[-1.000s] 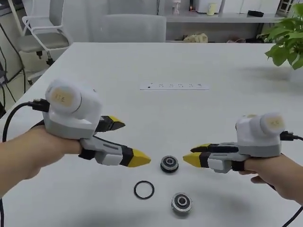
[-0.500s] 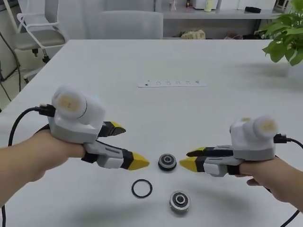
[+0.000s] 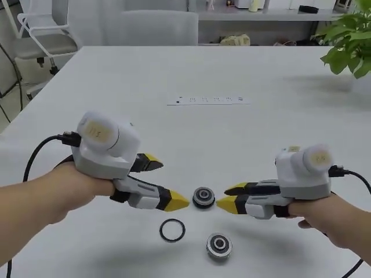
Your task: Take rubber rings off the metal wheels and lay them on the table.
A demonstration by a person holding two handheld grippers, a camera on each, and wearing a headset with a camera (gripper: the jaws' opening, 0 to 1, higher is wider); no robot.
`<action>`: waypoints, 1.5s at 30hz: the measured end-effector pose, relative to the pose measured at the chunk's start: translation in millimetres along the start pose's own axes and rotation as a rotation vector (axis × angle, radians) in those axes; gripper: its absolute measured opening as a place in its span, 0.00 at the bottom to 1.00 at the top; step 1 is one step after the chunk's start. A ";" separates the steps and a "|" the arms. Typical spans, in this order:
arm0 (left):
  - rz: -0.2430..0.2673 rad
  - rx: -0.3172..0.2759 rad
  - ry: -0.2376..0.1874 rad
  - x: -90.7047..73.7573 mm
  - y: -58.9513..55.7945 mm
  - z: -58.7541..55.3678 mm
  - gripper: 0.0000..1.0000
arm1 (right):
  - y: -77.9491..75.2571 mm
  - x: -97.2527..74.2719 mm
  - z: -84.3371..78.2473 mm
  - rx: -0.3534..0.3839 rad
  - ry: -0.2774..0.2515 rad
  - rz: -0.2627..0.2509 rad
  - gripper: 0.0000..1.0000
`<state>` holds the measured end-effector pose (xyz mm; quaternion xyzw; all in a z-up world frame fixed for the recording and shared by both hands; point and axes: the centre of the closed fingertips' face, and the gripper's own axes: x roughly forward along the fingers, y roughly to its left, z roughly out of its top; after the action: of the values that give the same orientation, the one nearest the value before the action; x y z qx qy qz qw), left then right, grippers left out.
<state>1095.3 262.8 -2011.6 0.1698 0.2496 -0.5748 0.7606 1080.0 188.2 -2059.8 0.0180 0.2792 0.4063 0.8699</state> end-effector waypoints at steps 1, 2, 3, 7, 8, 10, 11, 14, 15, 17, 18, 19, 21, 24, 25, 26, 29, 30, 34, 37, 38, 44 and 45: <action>-0.002 -0.001 0.001 2.1 0.0 -0.3 0.58 | 0.2 0.6 -0.3 -0.001 0.000 0.001 0.22; -0.004 -0.002 0.001 3.5 0.5 -0.6 0.57 | 0.3 0.9 -0.5 -0.002 0.000 0.001 0.22; -0.005 -0.003 0.000 5.7 0.6 -0.9 0.57 | 0.5 1.6 -0.8 -0.002 0.000 0.002 0.22; -0.015 -0.006 -0.001 11.7 -1.6 -1.4 0.55 | 0.9 2.7 -1.6 -0.009 0.003 0.005 0.22; -0.017 -0.007 -0.002 13.0 -1.8 -1.5 0.54 | 1.1 2.8 -1.6 -0.010 0.003 0.006 0.22; -0.022 -0.011 -0.004 16.0 -1.7 -1.7 0.52 | 0.7 2.8 -1.7 -0.014 0.003 0.006 0.22; -0.024 -0.012 -0.004 17.2 -1.8 -1.8 0.51 | 0.7 2.8 -1.7 -0.014 0.003 0.006 0.22; -0.028 -0.013 -0.003 21.3 -3.6 -1.8 0.50 | 0.2 3.0 -1.9 -0.014 0.002 0.004 0.22; -0.029 -0.013 -0.002 22.2 -3.5 -2.0 0.49 | 0.2 3.1 -2.3 -0.015 0.002 0.004 0.23; -0.033 -0.012 0.001 24.8 -3.2 -2.6 0.49 | 0.4 3.4 -2.7 -0.016 0.003 0.004 0.23; -0.034 -0.011 0.002 25.5 -3.5 -2.8 0.48 | 0.5 3.4 -2.9 -0.015 0.003 0.004 0.23; -0.037 -0.012 0.005 27.3 -3.6 -3.6 0.48 | 0.7 3.6 -3.0 -0.016 0.003 0.004 0.23; -0.039 -0.015 0.008 30.0 -3.6 -4.4 0.47 | 1.1 3.8 -3.6 -0.017 0.004 0.005 0.23; -0.043 -0.018 0.006 33.6 -4.0 -3.6 0.44 | 1.7 4.0 -4.1 -0.021 0.007 0.005 0.23; -0.044 -0.017 0.007 34.6 -4.3 -3.3 0.43 | 1.6 3.9 -4.1 -0.021 0.007 0.006 0.23; -0.045 -0.014 0.009 35.4 -5.4 -2.9 0.43 | 1.6 3.8 -4.1 -0.022 0.008 0.006 0.23; -0.053 -0.012 0.015 40.3 -6.5 -2.8 0.41 | 1.1 3.9 -4.7 -0.021 0.008 0.005 0.24; -0.055 -0.012 0.015 41.8 -6.2 -2.7 0.41 | 1.0 4.0 -5.1 -0.021 0.009 0.004 0.24; -0.065 -0.010 0.017 47.0 -8.7 -1.8 0.38 | 1.2 4.0 -6.4 -0.024 0.012 0.006 0.24; -0.077 0.000 0.025 50.7 -11.4 -2.6 0.35 | 1.5 3.4 -6.2 -0.024 0.010 0.006 0.24; -0.078 0.001 0.026 51.5 -11.7 -2.7 0.34 | 1.3 3.3 -6.1 -0.024 0.010 0.006 0.24; -0.083 -0.004 0.029 57.5 -12.0 -2.4 0.30 | 0.7 3.2 -7.0 -0.023 0.011 0.005 0.23; -0.084 -0.004 0.030 58.6 -12.2 -2.7 0.29 | 0.8 3.2 -6.8 -0.022 0.010 0.005 0.23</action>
<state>1095.7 214.5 -2047.2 0.1663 0.2690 -0.6032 0.7322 1077.7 189.7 -2066.9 0.0068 0.2791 0.4117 0.8675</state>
